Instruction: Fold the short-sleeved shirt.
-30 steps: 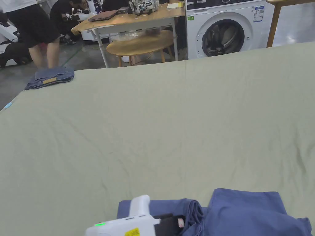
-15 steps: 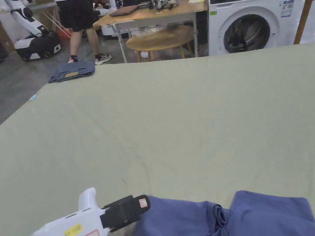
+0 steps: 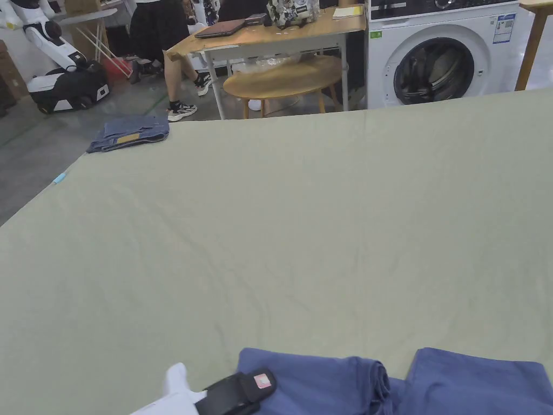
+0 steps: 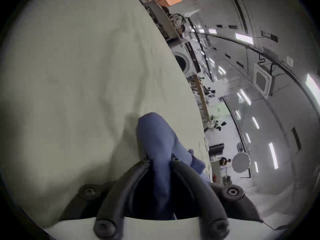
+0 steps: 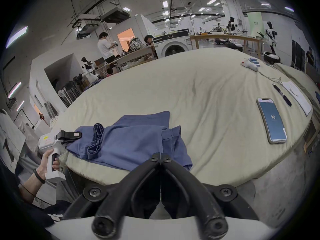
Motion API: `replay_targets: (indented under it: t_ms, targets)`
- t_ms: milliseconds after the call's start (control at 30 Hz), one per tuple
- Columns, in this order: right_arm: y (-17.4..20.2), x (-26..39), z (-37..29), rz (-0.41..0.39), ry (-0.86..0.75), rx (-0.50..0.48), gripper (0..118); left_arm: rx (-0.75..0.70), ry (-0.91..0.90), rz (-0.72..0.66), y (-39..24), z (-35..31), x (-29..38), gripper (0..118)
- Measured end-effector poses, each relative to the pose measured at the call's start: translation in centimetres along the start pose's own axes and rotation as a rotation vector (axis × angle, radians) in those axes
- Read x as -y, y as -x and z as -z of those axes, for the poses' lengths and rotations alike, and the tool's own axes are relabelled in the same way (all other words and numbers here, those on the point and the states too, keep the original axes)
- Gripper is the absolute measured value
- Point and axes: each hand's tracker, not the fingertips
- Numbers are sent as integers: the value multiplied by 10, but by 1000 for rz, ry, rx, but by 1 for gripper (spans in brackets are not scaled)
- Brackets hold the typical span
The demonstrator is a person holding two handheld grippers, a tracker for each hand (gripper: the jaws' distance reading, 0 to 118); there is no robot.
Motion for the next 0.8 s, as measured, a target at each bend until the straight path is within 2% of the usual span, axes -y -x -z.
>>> replay_targets:
  t_ms: [67, 167, 233, 300, 467, 567, 633, 700, 767, 800]
  targets:
    - [-5, -1, 0, 14, 0, -4, 0, -10, -41, 74, -21, -24, -12, 6]
    - [-9, -1, 1, 30, -4, 2, 0, -122, -83, 262, -53, -53, -32, 5]
    - [-11, -1, 2, 44, -13, 1, 0, -161, -63, 352, -81, -46, -31, 5]
    - [-11, -1, 4, 61, -12, -2, 0, -138, -5, 449, -112, -22, -16, 5]
    - [-5, 2, -4, 61, -32, -18, 0, -11, 264, 486, -146, 85, 44, 5]
    - [-4, 6, -10, 40, -30, 2, 0, -87, 395, 568, -158, 142, 84, 5]
    - [-6, 10, -14, 45, -30, 24, 0, -61, 399, 561, -164, 160, 98, 5]
    - [-12, 14, -16, 69, -21, 29, 0, 59, 453, 531, -171, 170, 106, 5]
    - [-20, 19, -17, 97, -14, 39, 0, 127, 460, 491, -177, 175, 107, 13]
    - [-23, 20, -16, 106, -11, 43, 0, 104, 440, 496, -173, 174, 104, 13]
